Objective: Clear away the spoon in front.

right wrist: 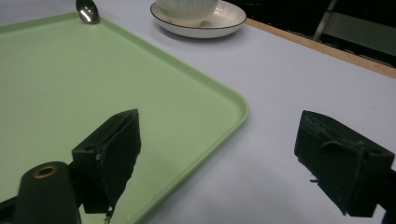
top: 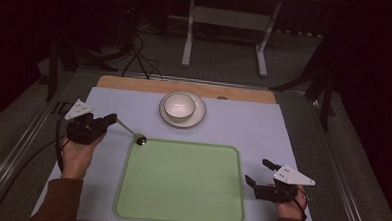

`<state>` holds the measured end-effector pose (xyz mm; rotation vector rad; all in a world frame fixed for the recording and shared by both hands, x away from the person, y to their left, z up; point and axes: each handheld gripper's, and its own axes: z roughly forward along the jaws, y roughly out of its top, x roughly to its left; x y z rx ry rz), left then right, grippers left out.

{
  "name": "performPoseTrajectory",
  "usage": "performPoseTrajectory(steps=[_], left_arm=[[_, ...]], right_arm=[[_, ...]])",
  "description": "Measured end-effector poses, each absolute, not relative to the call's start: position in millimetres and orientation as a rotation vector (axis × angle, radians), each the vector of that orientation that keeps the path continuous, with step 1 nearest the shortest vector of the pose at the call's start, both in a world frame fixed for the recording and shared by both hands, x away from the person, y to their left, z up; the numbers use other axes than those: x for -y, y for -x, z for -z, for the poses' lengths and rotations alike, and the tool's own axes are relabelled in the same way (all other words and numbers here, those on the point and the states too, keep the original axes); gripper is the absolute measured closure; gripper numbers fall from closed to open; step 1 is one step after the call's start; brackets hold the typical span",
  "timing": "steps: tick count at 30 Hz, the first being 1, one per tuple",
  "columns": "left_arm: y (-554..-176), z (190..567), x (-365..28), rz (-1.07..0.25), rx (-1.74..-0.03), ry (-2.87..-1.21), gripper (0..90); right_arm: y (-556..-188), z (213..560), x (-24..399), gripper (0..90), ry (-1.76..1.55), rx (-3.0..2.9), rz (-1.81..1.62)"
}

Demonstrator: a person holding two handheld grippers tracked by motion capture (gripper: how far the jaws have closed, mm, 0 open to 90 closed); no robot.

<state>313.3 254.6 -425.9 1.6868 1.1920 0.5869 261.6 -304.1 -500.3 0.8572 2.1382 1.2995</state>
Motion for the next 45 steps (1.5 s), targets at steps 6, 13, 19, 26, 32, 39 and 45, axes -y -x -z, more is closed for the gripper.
performPoseTrajectory(steps=[6, 13, 19, 26, 32, 39, 45], left_arm=[[-328.7, 431.4, -247.3, -0.644, -1.173, -1.617, 88.5], [-342.1, 435.7, -235.6, -0.691, -1.171, -1.546, 88.8], [-342.8, 434.4, -230.5, -0.689, -1.155, -1.553, 89.2], [-334.5, 427.1, -231.2, -0.674, -1.123, -1.569, 89.3], [-326.5, 423.1, -233.4, -0.642, -1.100, -1.579, 89.3], [-319.5, 419.9, -232.9, -0.549, -1.064, -1.622, 89.2], [-313.5, 419.3, -232.4, -0.506, -1.053, -1.650, 89.2]], right_arm=[[-261.7, 500.3, 304.3, 14.2, -0.857, -2.139, -1.300], [-261.8, 500.3, 304.4, 14.2, -0.858, -2.141, -1.298], [-262.1, 500.2, 304.3, 14.2, -0.859, -2.143, -1.299], [-262.2, 500.2, 303.8, 14.2, -0.860, -2.148, -1.296], [-262.7, 500.3, 303.0, 14.2, -0.858, -2.150, -1.298], [-262.8, 500.3, 303.3, 14.2, -0.860, -2.150, -1.299], [-263.1, 500.6, 302.8, 14.2, -0.860, -2.155, -1.295]])
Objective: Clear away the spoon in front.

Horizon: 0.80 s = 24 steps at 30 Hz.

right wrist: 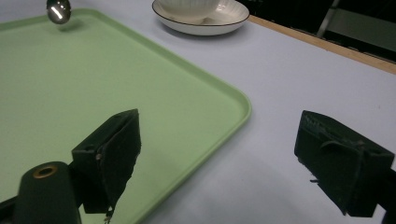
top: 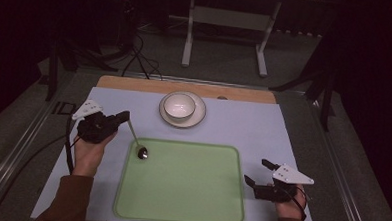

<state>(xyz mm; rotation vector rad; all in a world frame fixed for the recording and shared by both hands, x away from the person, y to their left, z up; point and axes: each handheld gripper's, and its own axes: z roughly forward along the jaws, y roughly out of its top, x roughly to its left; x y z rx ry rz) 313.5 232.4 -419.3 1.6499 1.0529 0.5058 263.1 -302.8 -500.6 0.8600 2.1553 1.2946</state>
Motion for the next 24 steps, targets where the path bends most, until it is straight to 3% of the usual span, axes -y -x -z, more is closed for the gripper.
performPoseTrajectory(steps=[24], left_arm=[[-303.9, 434.1, -229.1, -0.355, -1.083, -1.753, 88.4]], right_arm=[[-263.3, 501.1, 302.8, 14.1, -0.862, -2.163, -1.285]])
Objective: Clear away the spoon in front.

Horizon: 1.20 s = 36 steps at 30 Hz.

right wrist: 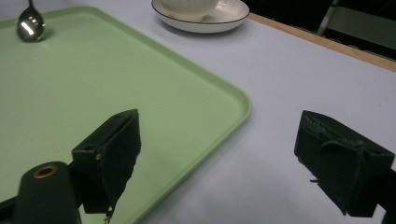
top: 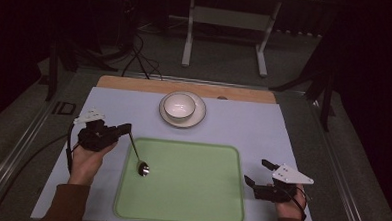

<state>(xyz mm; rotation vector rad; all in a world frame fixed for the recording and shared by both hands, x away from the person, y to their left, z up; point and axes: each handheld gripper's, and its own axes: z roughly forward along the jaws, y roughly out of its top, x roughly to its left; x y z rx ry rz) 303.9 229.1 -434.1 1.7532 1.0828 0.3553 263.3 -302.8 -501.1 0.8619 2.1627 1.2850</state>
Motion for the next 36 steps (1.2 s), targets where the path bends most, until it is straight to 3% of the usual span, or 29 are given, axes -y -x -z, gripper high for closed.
performPoseTrajectory(steps=[16, 27, 36], left_arm=[[-304.0, 491.5, -219.0, -0.288, -1.122, -1.824, 81.5], [-311.0, 511.5, -212.2, -0.270, -1.133, -1.854, 79.9], [-313.5, 522.2, -215.1, -0.262, -1.167, -1.835, 68.2]], right_arm=[[-264.2, 502.1, 301.8, 14.2, -0.864, -2.174, -1.272], [-264.4, 502.3, 301.4, 14.1, -0.864, -2.180, -1.270], [-264.5, 502.4, 300.4, 14.1, -0.862, -2.189, -1.271]])
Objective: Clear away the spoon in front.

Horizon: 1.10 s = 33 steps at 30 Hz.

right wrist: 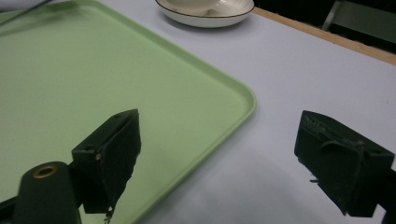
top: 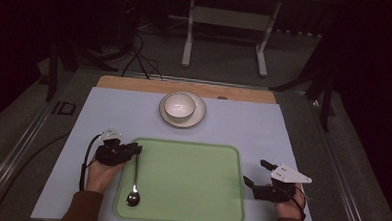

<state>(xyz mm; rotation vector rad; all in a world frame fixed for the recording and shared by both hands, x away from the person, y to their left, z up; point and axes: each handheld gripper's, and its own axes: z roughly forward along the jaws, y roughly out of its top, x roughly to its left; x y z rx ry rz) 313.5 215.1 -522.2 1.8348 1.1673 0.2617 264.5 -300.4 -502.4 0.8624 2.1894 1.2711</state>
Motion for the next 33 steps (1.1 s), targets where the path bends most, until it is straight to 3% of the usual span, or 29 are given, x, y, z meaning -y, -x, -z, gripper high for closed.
performPoseTrajectory(steps=[1, 2, 14, 18, 33], left_arm=[[-314.3, 523.5, -215.4, -0.265, -1.174, -1.839, 68.2], [-315.0, 524.4, -215.0, -0.270, -1.182, -1.845, 60.8], [-311.4, 521.7, -209.0, -0.442, -1.196, -1.888, 42.0], [-305.0, 516.6, -205.4, -0.579, -1.188, -1.907, 38.6], [-282.9, 498.3, -220.2, -0.735, -1.164, -1.809, 35.6]], right_arm=[[-264.5, 502.4, 300.4, 14.1, -0.862, -2.189, -1.271], [-264.6, 502.5, 300.2, 14.2, -0.862, -2.192, -1.270], [-264.7, 502.2, 300.9, 14.1, -0.859, -2.188, -1.267], [-264.5, 502.0, 301.2, 14.2, -0.861, -2.184, -1.268], [-263.2, 500.3, 302.9, 14.1, -0.859, -2.166, -1.283]])
